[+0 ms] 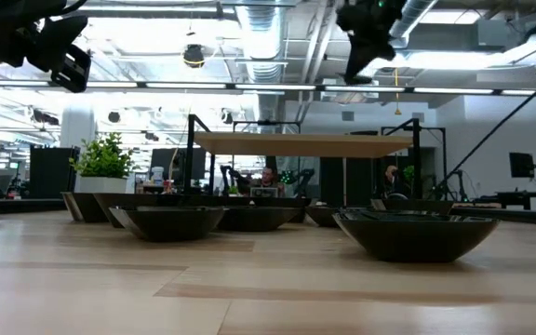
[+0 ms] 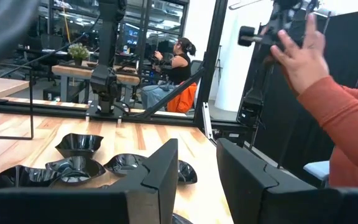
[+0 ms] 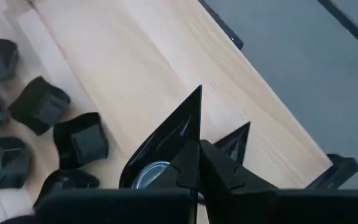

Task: Pick & Place Mini shaped plates
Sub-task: Stack the black drop shaped plate on top of the black drop shaped plate on the shelf

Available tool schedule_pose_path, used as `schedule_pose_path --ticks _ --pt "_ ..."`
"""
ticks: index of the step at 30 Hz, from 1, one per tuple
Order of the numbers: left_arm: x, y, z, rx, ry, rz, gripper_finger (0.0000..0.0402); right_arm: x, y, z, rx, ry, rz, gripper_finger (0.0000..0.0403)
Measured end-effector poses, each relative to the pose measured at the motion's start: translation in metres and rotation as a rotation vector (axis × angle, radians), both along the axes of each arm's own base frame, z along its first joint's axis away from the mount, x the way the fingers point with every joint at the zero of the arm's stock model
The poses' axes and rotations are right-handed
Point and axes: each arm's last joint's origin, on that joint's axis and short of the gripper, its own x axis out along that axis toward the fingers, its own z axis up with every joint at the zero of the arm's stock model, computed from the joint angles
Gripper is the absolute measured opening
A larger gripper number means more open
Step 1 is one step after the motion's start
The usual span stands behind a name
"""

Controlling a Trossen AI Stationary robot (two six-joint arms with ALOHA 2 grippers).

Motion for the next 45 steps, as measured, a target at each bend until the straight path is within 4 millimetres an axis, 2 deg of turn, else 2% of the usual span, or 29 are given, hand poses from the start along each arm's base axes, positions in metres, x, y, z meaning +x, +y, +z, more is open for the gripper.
schedule_pose_path --ticks 6,10,20,40,45 --pt "0.0 0.0 0.001 -0.003 -0.007 0.0 0.0112 -0.014 -0.024 -0.033 0.028 -0.012 -0.079 0.0001" --pt "0.0 0.0 0.001 -0.004 -0.008 0.0 0.0112 -0.024 -0.037 -0.052 0.039 -0.052 -0.07 0.0001" --pt "0.0 0.0 0.002 -0.009 -0.018 0.0 0.0112 -0.032 -0.053 -0.073 0.077 -0.043 -0.074 0.0001" --pt "0.0 0.0 0.003 -0.013 -0.025 0.0 0.0112 -0.031 -0.054 -0.074 0.076 -0.046 -0.076 0.0002" --pt "0.0 0.0 0.003 -0.013 -0.026 0.0 0.0112 -0.031 -0.054 -0.074 0.081 -0.049 -0.083 0.002"
